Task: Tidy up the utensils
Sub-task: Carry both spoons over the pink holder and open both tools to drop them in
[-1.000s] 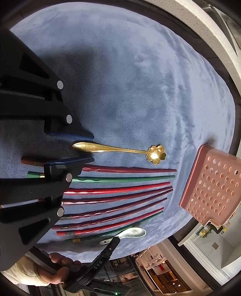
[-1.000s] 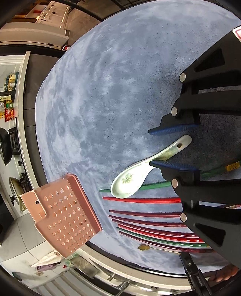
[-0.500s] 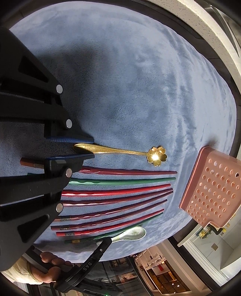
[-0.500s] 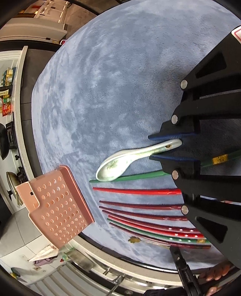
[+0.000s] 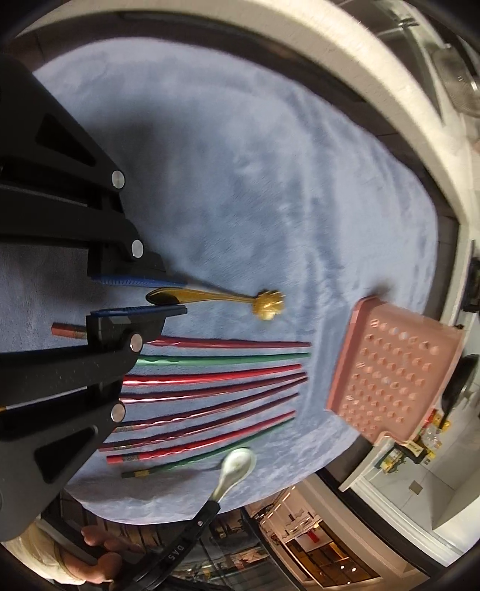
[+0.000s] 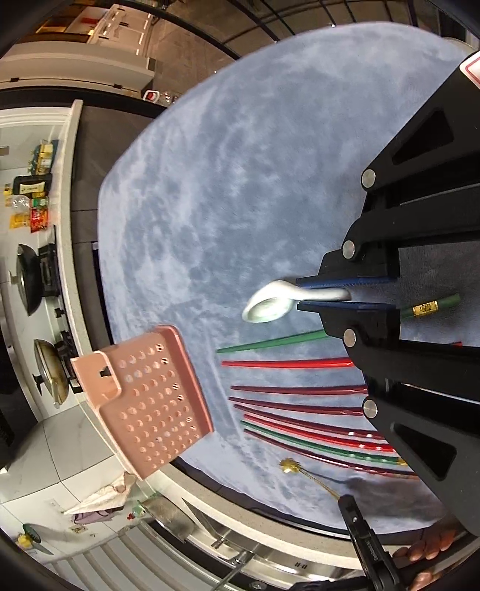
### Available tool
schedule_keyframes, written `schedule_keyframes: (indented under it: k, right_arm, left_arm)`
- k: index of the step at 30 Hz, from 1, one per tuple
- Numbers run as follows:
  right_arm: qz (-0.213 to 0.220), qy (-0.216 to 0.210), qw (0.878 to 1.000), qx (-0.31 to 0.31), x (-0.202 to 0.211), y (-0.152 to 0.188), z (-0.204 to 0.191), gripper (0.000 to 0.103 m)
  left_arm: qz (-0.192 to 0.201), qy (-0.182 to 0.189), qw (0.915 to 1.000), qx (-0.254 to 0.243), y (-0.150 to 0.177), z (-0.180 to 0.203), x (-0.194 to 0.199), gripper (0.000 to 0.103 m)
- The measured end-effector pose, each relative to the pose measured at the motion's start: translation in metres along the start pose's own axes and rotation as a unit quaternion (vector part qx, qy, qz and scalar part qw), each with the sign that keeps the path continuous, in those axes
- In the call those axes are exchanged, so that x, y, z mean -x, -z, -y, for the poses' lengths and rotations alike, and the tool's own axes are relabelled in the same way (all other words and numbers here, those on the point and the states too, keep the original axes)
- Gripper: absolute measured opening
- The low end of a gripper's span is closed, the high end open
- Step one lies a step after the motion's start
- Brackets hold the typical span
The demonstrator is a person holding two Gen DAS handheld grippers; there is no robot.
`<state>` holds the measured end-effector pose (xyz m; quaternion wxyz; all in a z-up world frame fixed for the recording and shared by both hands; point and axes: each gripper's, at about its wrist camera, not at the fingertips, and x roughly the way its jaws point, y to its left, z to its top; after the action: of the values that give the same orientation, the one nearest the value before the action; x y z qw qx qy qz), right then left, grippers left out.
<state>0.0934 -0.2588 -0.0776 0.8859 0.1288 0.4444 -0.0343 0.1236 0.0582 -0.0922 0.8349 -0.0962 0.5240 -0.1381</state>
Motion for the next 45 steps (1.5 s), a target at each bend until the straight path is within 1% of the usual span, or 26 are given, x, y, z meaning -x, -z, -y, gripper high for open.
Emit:
schedule_keyframes:
  k: [1,3,6,11,13,17,22,24,28,31,34,39,41,45]
  right_arm:
    - [0.004,0.002,1.000,0.000,0.003,-0.003,0.000,0.007]
    - [0.008,0.005,1.000,0.001,0.006,-0.007,-0.001,0.007]
    - [0.012,0.005,1.000,0.002,0.009,-0.012,-0.003,0.007]
    - [0.030,0.000,1.000,0.007,0.019,-0.027,-0.012,0.007]
    - [0.043,-0.002,0.999,0.013,0.026,-0.039,-0.017,0.007]
    - [0.074,-0.007,0.997,0.033,0.036,-0.073,-0.031,0.007]
    - [0.121,-0.025,0.991,0.049,0.044,-0.129,-0.048,0.007]
    - [0.140,-0.031,0.988,0.055,0.043,-0.155,-0.057,0.007]
    - [0.162,-0.038,0.984,0.060,0.035,-0.195,-0.074,0.007]
    - [0.164,-0.040,0.984,0.061,0.021,-0.215,-0.083,0.007]
    - [0.151,-0.043,0.986,0.062,-0.003,-0.226,-0.089,0.007]
    - [0.115,-0.036,0.990,0.067,-0.040,-0.226,-0.092,0.007]
    - [0.105,-0.032,0.992,0.065,-0.052,-0.223,-0.090,0.007]
    - [0.091,-0.029,0.994,0.057,-0.068,-0.222,-0.084,0.007]
  left_arm:
    - [0.007,-0.005,1.0000,-0.001,-0.003,0.000,0.004,0.001]
    - [0.025,-0.017,0.9995,-0.008,-0.011,-0.001,0.013,0.001]
    - [0.039,-0.027,0.9986,-0.022,-0.022,0.001,0.020,0.001]
    - [0.054,-0.027,0.9977,-0.030,-0.041,0.002,0.032,0.001]
    - [0.062,-0.026,0.9970,-0.038,-0.052,0.005,0.039,0.001]
    - [0.085,-0.026,0.9946,-0.055,-0.080,0.014,0.054,0.001]
    - [0.122,-0.020,0.9885,-0.087,-0.130,0.034,0.075,0.001]
    - [0.134,-0.012,0.9859,-0.099,-0.153,0.045,0.083,0.001]
    - [0.152,-0.010,0.9801,-0.127,-0.184,0.065,0.091,0.001]
    - [0.147,-0.017,0.9787,-0.142,-0.199,0.075,0.083,0.001]
    - [0.120,-0.025,0.9817,-0.145,-0.209,0.077,0.060,0.001]
    - [0.088,-0.027,0.9850,-0.146,-0.209,0.073,0.027,0.001]
    - [0.085,-0.036,0.9856,-0.141,-0.211,0.071,0.019,0.001]
    - [0.090,-0.034,0.9865,-0.133,-0.218,0.069,0.008,0.001]
